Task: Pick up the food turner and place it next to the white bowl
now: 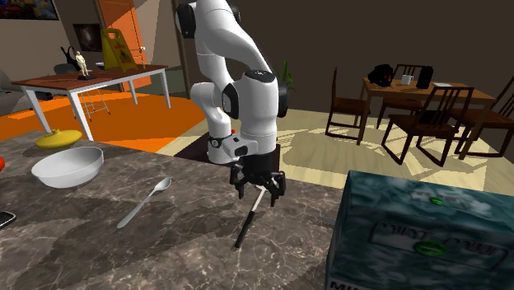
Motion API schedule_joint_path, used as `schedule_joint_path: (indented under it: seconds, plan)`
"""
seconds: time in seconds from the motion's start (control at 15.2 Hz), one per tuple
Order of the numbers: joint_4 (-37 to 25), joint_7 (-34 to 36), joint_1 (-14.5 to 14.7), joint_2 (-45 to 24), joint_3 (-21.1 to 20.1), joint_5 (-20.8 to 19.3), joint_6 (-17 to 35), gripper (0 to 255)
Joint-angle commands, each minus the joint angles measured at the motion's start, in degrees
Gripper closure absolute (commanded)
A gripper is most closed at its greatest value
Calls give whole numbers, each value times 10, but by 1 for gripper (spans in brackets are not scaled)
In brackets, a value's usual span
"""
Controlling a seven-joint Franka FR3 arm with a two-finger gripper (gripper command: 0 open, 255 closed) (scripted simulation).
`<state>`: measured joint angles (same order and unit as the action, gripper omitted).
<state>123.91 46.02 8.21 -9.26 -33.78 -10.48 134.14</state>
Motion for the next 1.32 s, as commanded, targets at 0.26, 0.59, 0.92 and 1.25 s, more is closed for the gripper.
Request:
schedule_joint_path:
  seconds: [0.26,0.59,0.92,1.25]
  plan:
    - [0,0,0,0,0,0,0,255]
    - [0,0,0,0,0,0,0,255]
    - [-14,-17,-5,26,-5,24,-34,255]
    - [-30,-32,-8,49,-8,44,-69,255]
